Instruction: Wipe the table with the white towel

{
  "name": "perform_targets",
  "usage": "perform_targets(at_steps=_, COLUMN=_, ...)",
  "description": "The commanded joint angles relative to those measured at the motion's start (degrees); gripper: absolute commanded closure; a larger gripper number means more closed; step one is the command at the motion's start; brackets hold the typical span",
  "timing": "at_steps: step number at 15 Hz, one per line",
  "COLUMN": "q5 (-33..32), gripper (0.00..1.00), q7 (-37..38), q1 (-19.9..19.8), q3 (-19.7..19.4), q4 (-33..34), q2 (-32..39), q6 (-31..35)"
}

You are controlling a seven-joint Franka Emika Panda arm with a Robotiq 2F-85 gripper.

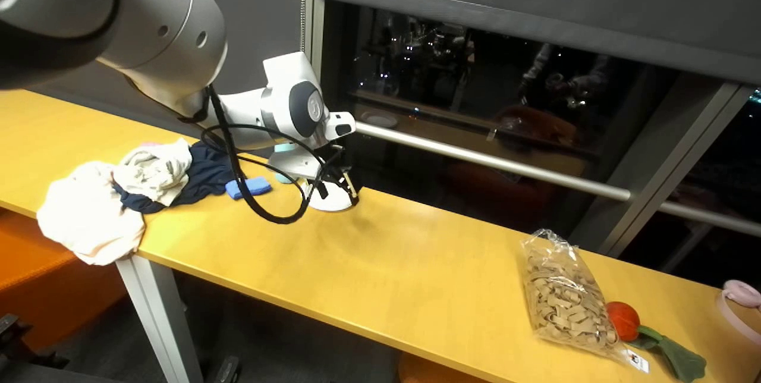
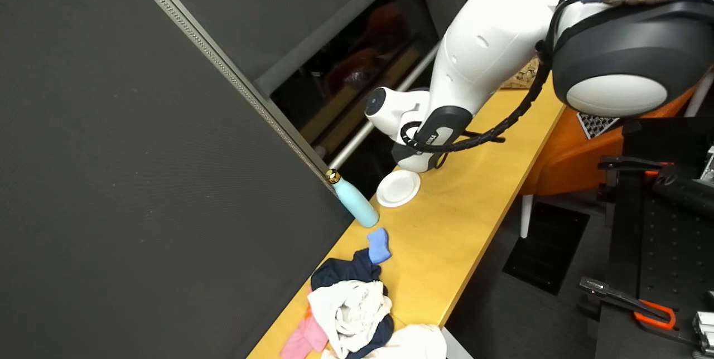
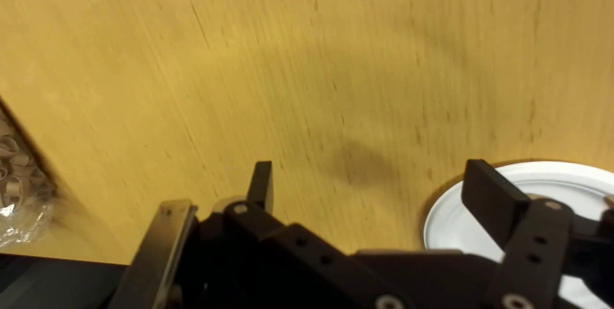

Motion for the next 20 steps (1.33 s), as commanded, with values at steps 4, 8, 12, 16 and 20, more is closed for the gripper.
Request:
perform_targets(at_steps=4, q5=0.09, gripper=0.0, q7=2.52, q1=-1.81, q3=1.31, q4=0.19, q2=1.65, q6=9.97)
perform_targets(at_steps=8, q5=0.08, gripper=0.0, q7=2.31, q1=-0.64, q3=0.24, q4=-1.65, q2=0.97, q6=8.68)
perform_targets(at_steps=12, q5=-1.09, gripper=0.0, q7=3.5, q1=-2.1, q3=-0.56, q4=8.32, q2=7.2, q6=8.8)
perform_targets(at_steps=16, q5=-0.54, gripper=0.0, q7=2.59, q1=-3.31, q3=-0.91, q4=19.8, q2=13.93, q6=7.99)
perform_targets(at_steps=20, q5=-3.26, gripper=0.0, q7=3.23, q1=-3.14, q3=0.23, q4=15.98, q2=12.38, q6=12.62)
